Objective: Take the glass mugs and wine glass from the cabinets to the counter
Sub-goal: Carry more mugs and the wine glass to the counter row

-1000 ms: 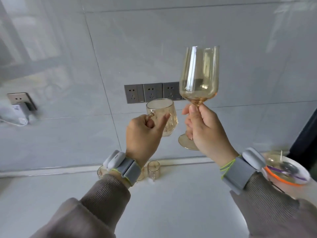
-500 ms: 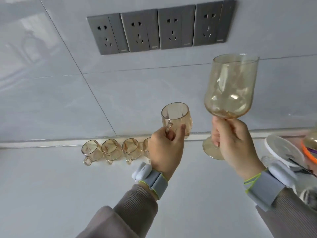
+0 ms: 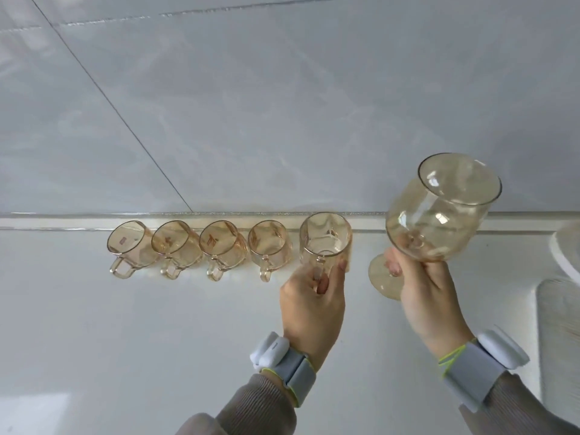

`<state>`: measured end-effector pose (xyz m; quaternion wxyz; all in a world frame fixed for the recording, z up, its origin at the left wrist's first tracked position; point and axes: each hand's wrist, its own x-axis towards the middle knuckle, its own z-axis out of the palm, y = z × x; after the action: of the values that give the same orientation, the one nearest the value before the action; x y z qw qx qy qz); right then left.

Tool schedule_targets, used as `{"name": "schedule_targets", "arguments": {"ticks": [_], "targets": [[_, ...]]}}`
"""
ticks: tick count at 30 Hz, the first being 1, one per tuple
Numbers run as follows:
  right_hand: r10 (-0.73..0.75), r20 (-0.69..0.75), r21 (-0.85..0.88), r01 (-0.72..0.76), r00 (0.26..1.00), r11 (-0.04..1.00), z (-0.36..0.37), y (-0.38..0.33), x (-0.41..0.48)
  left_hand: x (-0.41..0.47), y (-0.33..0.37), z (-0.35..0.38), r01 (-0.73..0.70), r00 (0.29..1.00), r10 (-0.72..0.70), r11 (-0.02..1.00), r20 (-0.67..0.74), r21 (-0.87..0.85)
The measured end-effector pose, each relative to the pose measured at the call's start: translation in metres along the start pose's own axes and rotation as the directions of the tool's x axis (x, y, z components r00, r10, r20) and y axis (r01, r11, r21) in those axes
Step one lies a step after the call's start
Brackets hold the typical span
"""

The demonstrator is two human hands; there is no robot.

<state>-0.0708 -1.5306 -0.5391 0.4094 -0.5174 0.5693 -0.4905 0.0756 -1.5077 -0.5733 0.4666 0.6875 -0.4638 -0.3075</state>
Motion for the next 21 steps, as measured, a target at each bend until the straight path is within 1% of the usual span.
{"name": "schedule_targets", "arguments": {"ticks": [5,9,14,17,21], "targets": [[-0.019,0.053,-0.061,0.022,0.998,0.998,0.001,0.022,0.005,-0.001,-0.022,0.014,0.046,0.999,-0.046,0.998,0.009,-0.033],[0.042,0.033,-0.136,-0.037,0.999,0.990,0.001,0.041,0.012,0.003,-0.037,0.024,0.086,0.996,-0.086,0.996,0.005,-0.032],[0.075,0.039,-0.197,-0.066,0.996,0.978,0.005,0.065,0.022,0.011,-0.048,0.031,0.104,0.994,-0.103,0.994,0.034,-0.035],[0.122,0.046,-0.187,-0.111,0.991,0.976,0.009,0.069,0.028,0.016,-0.051,0.034,0.104,0.994,-0.103,0.994,0.038,-0.029],[0.083,0.083,-0.161,-0.069,0.993,0.984,0.016,0.070,0.038,0.022,-0.053,0.036,0.122,0.992,-0.121,0.992,0.031,-0.030]]}}
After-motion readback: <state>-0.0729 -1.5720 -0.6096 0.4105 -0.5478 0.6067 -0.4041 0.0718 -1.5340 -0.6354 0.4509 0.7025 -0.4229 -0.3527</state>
